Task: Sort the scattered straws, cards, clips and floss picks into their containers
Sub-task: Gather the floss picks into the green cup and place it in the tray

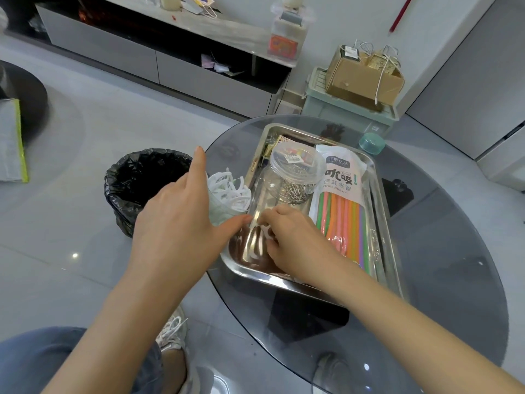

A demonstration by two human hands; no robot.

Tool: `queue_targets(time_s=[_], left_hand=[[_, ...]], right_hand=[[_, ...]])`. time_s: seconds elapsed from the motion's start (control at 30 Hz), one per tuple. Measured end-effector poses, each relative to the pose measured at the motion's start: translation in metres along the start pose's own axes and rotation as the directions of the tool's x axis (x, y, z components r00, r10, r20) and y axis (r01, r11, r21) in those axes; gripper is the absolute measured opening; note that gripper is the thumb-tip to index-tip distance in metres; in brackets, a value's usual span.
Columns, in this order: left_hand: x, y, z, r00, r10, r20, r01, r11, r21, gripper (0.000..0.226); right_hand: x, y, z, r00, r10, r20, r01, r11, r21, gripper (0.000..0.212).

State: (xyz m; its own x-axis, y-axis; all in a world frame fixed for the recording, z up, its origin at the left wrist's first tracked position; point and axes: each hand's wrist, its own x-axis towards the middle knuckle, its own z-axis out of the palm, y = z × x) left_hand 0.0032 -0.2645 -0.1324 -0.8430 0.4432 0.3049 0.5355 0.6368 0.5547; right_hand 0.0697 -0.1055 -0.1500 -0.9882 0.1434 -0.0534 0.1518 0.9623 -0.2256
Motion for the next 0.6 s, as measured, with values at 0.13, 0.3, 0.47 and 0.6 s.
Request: queue_targets(time_s=[0.13,0.3,0.47,0.6], left_hand=[[-0.001,-0.001,-0.001,1.000,-0.006,0.008,0.006,1.000,0.005,0.110],[0.000,-0.002,0.000,1.000,-0.014,0.018,0.014,0.999,0.034,0.109],[0.001,-0.005,0.001,1.000,-0.018,0.018,0.017,0.999,0.051,0.110],[0.000,-0.005,0.001,1.000,-0.010,0.018,0.010,0.999,0.044,0.111]], right_hand=[[0.008,-0.001,0.001,0.999,0.049,0.009,-0.049,0.998,0.033,0.028],[0.021,-0.002,-0.003,0.989,0.125,0.075,-0.127,0.992,0.025,0.030],[0.026,-0.007,-0.010,0.985,0.168,0.048,-0.160,0.978,-0.134,0.030],[0.028,-0.017,-0.013,0.996,0.088,0.025,-0.079,0.963,-0.257,0.013]])
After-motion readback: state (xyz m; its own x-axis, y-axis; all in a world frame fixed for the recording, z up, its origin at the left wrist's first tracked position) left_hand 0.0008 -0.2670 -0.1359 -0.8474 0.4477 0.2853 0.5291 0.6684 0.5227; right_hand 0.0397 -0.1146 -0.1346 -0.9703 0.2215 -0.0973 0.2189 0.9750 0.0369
